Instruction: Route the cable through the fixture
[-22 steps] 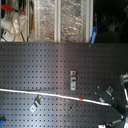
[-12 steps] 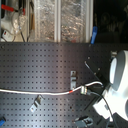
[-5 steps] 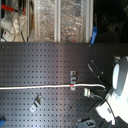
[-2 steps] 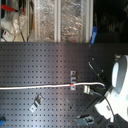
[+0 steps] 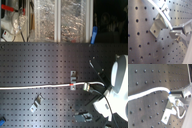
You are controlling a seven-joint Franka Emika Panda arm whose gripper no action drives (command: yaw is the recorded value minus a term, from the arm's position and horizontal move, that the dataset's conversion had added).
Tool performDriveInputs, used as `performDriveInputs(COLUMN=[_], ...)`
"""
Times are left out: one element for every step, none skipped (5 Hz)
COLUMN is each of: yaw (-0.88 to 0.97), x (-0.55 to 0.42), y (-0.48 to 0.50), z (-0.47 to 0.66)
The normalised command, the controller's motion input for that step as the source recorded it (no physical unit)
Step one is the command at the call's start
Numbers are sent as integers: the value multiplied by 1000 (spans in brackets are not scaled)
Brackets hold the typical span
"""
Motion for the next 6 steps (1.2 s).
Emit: performDriveInputs(yaw=[200, 49, 0, -351, -103, 0], x=[2, -54, -430, -307, -484, -507], y=[1, -1, 29, 80, -198, -281], z=[191, 306, 223, 6, 17, 56])
